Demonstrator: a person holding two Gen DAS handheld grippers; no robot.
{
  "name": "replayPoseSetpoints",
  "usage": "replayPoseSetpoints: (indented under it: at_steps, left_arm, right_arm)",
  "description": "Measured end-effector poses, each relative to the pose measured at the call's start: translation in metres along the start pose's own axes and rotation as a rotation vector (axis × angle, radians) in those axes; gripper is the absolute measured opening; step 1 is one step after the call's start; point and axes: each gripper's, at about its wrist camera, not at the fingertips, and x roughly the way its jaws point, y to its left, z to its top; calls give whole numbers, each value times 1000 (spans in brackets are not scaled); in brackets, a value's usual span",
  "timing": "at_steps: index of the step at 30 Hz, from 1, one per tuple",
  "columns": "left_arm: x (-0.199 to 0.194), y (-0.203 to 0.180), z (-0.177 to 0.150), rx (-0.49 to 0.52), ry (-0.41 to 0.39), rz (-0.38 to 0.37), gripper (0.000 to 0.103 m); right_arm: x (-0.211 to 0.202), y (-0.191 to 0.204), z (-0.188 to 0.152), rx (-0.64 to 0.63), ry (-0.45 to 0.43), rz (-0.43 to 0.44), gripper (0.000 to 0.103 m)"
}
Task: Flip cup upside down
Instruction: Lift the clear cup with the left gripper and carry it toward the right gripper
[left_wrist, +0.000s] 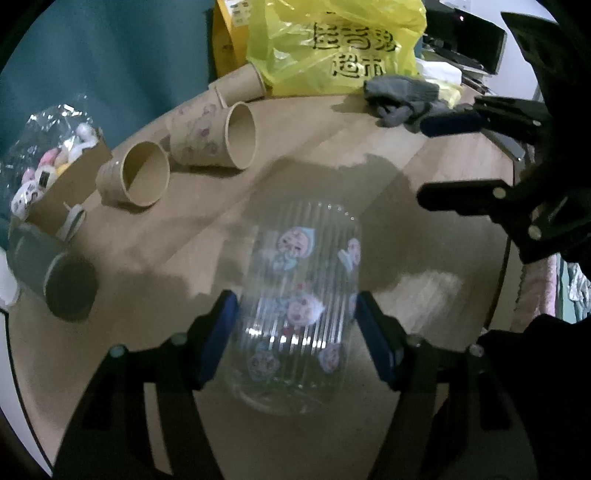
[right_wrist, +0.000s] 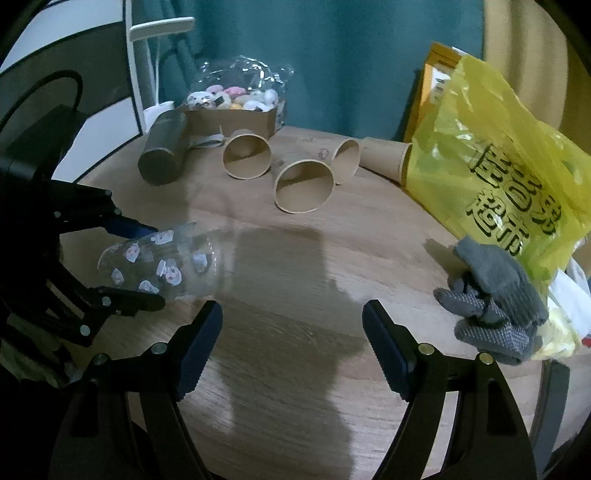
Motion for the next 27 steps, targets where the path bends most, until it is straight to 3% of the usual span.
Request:
replayPoseSetpoints:
  at_steps: [12,27]
  left_arm:
    - [-19,8,-26,-102,-36,3,68]
    - [-11,15,-17,-128,-21,-16,68]
  right_arm:
    - [6,35,18,-300,27,59,81]
    - [4,39,18,-276,37,91,81]
